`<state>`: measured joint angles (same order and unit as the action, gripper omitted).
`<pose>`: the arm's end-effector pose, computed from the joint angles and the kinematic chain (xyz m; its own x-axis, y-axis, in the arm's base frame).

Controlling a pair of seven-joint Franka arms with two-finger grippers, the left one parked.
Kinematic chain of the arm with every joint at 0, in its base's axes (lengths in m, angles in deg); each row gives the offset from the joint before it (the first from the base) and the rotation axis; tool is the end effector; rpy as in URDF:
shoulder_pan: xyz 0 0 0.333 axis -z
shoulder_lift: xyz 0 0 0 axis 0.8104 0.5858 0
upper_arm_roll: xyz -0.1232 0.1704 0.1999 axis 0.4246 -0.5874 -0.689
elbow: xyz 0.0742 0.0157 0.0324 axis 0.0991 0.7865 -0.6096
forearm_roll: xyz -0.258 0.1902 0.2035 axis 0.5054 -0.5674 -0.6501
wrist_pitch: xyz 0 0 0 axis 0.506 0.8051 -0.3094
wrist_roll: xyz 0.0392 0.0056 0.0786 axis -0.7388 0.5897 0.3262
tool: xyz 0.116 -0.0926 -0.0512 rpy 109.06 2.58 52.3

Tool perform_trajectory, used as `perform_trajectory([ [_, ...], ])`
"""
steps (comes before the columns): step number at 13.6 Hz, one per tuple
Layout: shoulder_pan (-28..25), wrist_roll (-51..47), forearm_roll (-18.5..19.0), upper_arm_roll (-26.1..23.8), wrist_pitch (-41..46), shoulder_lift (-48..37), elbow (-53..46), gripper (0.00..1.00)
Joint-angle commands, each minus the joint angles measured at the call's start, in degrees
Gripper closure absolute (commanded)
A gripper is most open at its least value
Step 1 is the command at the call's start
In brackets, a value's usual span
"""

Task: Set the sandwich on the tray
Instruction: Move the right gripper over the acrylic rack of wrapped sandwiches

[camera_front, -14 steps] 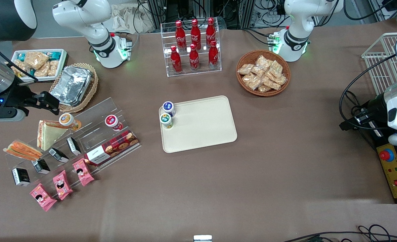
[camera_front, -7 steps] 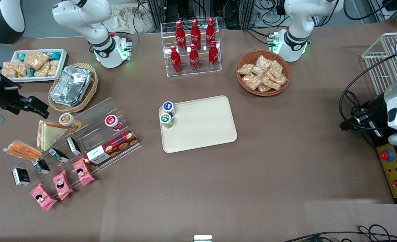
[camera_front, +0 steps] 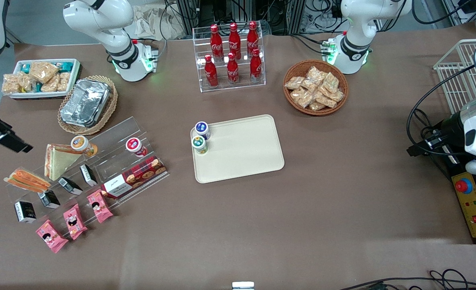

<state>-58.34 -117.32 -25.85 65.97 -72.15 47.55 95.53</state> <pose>0.5564 -0.0525 0.5448 0.6660 -0.7402 0.0925 -0.7433 -0.6689 -0.0006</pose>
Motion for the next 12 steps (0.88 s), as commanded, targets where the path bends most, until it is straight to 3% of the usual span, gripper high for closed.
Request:
perform_trajectory([
  [1, 0.7, -12.6, -0.1, 0.8, -3.6, 1.3, -0.3, 0.00],
  [5, 5.1, -30.2, -0.6, 0.8, -9.1, 2.5, -0.3, 0.00],
  [12, 12.4, -44.3, -3.5, 0.9, -13.9, 6.7, 0.3, 0.00],
])
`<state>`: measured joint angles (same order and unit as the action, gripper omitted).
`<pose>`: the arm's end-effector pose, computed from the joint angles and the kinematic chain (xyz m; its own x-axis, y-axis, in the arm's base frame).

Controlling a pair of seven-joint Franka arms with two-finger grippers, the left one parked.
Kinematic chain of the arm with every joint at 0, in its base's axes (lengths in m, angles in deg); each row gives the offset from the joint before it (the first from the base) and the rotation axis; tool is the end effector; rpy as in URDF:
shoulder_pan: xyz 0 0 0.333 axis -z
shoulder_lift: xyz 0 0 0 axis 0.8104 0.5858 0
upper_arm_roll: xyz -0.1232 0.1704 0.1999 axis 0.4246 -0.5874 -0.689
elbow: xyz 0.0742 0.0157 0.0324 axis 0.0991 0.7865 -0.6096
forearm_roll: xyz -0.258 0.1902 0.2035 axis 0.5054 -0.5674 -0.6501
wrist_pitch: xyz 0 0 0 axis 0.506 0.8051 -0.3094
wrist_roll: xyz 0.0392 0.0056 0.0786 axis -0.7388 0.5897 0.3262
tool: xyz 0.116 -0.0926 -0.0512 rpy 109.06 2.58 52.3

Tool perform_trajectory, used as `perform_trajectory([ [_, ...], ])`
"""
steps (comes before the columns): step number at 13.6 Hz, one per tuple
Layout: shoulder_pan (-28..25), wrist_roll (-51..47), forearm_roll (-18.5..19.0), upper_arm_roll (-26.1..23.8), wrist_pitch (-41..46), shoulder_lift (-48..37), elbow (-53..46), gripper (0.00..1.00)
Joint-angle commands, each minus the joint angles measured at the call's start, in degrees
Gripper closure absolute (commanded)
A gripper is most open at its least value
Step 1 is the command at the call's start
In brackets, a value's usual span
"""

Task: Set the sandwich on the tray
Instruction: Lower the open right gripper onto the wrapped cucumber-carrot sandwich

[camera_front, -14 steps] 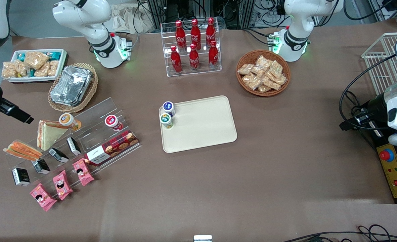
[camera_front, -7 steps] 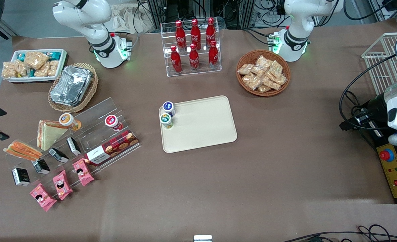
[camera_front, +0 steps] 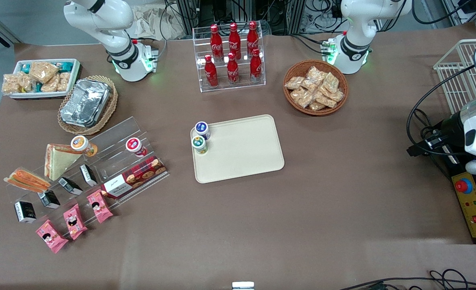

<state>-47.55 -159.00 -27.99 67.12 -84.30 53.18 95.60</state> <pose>0.5837 -0.1711 0.5101 -0.2022 -0.9777 0.0576 -0.9660 0.1894 -0.1762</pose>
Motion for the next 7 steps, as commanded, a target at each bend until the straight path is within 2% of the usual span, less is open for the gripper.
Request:
perform_trajectory([
  [1, 2.9, -2.6, -2.8, -0.3, -1.9, 2.0, 0.1, 0.00],
  [2, 3.9, -2.5, -4.5, -0.2, -2.1, 2.9, 0.2, 0.00],
  [4, 4.6, -2.4, -5.2, -0.3, -0.2, 3.6, 0.3, 0.00],
  [5, 5.9, -2.7, -7.7, -0.3, 2.4, 4.1, 0.2, 0.00],
  [7, 7.3, -3.0, -8.5, -0.2, 3.3, 6.2, 0.1, 0.00],
])
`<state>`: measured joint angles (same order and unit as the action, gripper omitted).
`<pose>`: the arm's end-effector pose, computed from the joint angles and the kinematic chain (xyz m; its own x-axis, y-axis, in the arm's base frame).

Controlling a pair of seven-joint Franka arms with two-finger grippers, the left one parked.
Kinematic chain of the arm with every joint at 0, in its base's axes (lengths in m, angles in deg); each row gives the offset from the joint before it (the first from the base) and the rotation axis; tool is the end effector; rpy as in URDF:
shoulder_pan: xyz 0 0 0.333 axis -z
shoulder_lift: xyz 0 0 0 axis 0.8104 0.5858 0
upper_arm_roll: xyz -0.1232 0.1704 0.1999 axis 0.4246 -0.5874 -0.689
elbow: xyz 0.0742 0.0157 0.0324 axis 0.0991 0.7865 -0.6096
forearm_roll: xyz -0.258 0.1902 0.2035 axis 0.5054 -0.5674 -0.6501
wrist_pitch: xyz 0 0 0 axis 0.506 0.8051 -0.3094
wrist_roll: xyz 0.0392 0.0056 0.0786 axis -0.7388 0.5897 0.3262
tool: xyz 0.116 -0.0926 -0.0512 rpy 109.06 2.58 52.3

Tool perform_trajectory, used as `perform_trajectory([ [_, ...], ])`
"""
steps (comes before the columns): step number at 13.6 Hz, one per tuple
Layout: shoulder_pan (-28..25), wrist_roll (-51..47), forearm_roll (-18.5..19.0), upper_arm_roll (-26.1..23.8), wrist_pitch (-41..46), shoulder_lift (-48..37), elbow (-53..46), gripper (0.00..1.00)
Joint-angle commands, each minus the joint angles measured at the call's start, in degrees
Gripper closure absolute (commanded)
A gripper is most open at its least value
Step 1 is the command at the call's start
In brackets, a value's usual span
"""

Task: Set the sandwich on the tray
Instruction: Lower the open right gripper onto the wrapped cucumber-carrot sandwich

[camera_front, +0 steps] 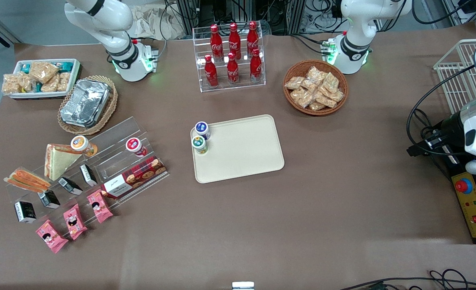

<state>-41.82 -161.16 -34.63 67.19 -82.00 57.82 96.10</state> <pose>0.5743 -0.2157 0.4529 -0.3533 -0.9339 -0.0542 -0.9328 0.3561 -0.0549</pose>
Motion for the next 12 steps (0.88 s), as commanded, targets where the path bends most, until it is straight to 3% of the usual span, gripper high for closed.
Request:
perform_trajectory([
  [1, 1.8, -1.1, -1.6, -0.2, 0.3, 2.3, -0.4, 0.00],
  [12, 2.6, -3.3, -1.5, 0.0, -4.8, 6.6, -0.1, 0.01],
])
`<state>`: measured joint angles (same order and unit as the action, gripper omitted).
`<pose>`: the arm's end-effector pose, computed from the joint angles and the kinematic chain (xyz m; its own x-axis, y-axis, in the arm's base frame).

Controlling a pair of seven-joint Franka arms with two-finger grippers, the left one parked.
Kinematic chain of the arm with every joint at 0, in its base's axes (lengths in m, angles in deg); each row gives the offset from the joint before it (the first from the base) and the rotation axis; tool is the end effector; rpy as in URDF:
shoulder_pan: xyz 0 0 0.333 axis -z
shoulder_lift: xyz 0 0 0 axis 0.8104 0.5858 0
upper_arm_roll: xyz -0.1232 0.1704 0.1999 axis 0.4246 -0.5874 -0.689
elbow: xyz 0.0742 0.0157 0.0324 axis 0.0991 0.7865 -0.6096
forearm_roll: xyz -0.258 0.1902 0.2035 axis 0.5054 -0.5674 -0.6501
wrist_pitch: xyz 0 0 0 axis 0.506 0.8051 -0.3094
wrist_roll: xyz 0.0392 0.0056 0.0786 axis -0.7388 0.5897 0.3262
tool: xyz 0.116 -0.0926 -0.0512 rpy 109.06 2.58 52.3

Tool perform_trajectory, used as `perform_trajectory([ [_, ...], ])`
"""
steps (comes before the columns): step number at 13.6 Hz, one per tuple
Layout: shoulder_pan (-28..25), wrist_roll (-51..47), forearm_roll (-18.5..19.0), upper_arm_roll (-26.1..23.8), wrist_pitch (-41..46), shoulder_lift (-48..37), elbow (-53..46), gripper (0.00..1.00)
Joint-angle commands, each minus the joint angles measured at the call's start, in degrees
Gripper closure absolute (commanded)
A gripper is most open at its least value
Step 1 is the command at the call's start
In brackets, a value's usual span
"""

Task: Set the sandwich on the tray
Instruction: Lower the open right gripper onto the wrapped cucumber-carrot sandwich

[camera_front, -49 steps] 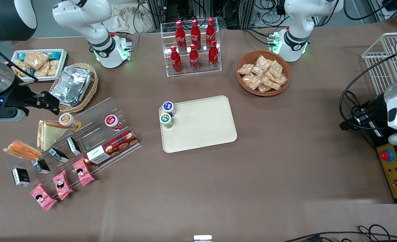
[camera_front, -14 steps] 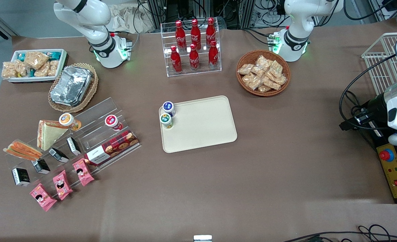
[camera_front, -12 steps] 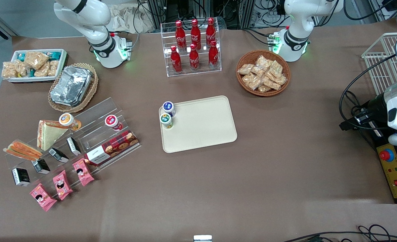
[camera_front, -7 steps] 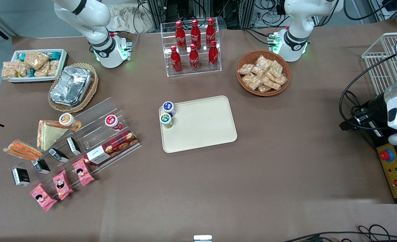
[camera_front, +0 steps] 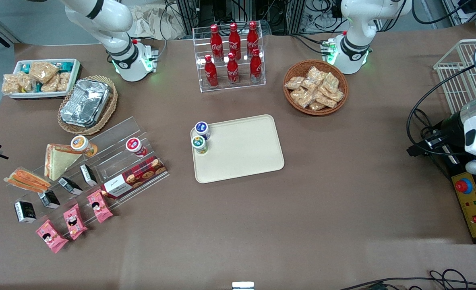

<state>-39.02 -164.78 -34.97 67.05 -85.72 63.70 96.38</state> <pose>0.5810 -0.2483 0.3933 -0.4599 -0.8869 -0.0434 -0.8875 0.4607 -0.0108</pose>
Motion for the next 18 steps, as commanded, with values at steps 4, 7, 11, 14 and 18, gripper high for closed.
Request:
perform_trajectory([
  [4, -0.1, 0.4, -1.2, 0.1, -4.7, 1.0, 3.2, 0.01],
  [7, -0.3, 0.4, -1.3, 0.0, -8.2, 0.4, 6.3, 0.01],
  [11, -0.3, 0.4, -1.6, -0.2, -13.2, 0.5, 9.3, 0.01],
  [14, -0.3, 0.4, -1.8, -0.5, -18.2, 0.9, 12.2, 0.01],
  [18, -1.1, 0.3, -2.0, -0.6, -23.0, 1.7, 14.9, 0.21],
])
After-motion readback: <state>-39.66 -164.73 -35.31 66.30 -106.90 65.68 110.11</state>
